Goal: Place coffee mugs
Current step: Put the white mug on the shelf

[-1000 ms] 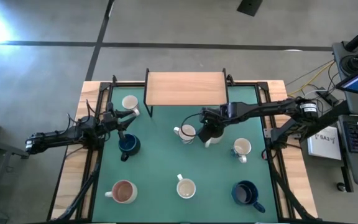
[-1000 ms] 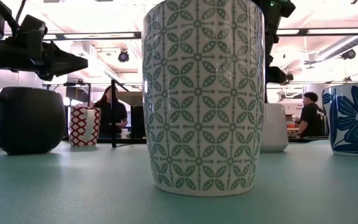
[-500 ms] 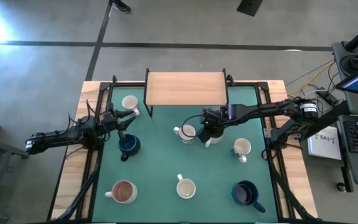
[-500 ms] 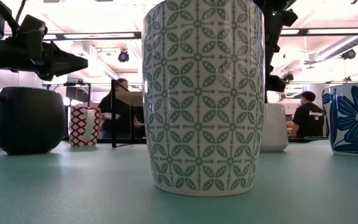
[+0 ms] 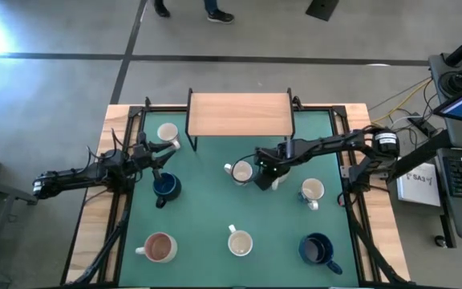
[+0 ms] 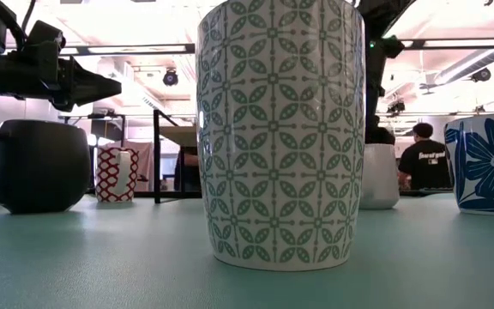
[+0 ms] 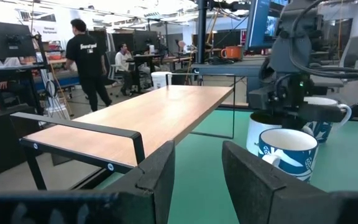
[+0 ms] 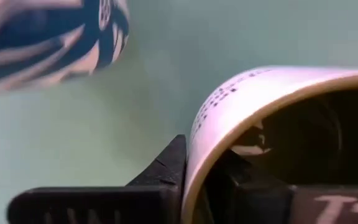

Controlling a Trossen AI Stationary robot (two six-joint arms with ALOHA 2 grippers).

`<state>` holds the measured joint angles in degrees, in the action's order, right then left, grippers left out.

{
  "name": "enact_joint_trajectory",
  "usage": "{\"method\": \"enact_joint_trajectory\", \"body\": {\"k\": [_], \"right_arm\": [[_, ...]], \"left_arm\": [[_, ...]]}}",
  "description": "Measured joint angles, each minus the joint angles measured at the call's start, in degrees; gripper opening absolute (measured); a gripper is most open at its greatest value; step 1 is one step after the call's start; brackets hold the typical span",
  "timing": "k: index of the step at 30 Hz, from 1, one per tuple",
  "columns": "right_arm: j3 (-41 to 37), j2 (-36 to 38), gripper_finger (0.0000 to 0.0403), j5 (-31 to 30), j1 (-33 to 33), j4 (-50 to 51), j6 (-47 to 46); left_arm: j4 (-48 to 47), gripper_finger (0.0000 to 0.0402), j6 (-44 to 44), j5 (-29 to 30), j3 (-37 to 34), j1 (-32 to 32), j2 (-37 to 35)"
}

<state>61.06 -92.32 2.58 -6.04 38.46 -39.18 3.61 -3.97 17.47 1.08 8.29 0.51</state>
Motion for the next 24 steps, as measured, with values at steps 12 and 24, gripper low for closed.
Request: {"method": "enact_joint_trajectory", "body": {"k": [12,24], "right_arm": [[5.3,1.5,0.0014,6.4,1.0,6.1,33.4],[5.2,2.1,0.0024,6.4,3.2,11.3,68.8]], "left_arm": [[0.0,0.0116,0.0,0.0,0.0,0.0,0.0],[0.0,0.0116,0.0,0.0,0.0,0.0,0.0]]}}
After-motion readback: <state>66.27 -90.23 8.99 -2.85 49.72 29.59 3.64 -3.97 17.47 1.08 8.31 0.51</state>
